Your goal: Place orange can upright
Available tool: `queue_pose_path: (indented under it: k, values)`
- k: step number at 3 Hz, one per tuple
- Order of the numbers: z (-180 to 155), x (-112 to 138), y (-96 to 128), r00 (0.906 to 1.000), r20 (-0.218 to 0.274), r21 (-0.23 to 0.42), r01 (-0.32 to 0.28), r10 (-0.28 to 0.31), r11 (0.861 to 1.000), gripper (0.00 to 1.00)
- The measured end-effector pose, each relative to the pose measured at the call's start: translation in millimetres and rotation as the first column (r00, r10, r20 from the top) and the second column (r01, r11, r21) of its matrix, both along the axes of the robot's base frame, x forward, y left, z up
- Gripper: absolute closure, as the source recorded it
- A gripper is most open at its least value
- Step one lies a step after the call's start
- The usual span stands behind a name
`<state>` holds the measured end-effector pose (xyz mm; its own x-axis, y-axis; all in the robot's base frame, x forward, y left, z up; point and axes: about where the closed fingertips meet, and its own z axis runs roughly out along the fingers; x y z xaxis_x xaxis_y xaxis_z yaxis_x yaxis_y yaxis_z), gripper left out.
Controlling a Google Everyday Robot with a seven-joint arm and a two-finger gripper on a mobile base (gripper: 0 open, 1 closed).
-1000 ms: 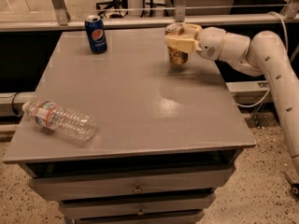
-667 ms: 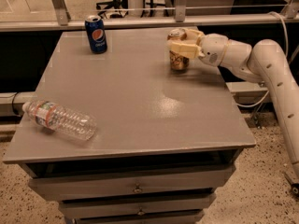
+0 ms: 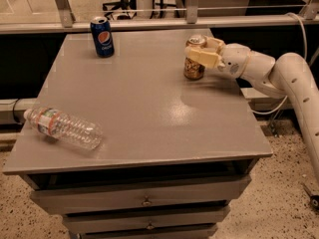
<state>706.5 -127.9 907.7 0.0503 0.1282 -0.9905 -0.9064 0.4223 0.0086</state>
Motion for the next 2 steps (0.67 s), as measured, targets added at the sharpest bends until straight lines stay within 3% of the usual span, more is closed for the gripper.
queue_pose_path:
  k: [2]
  values:
    - [-1.9, -6.5, -7.5, 0.9997, -0.017, -0.02, 0.017, -0.017, 1.0, 0.0]
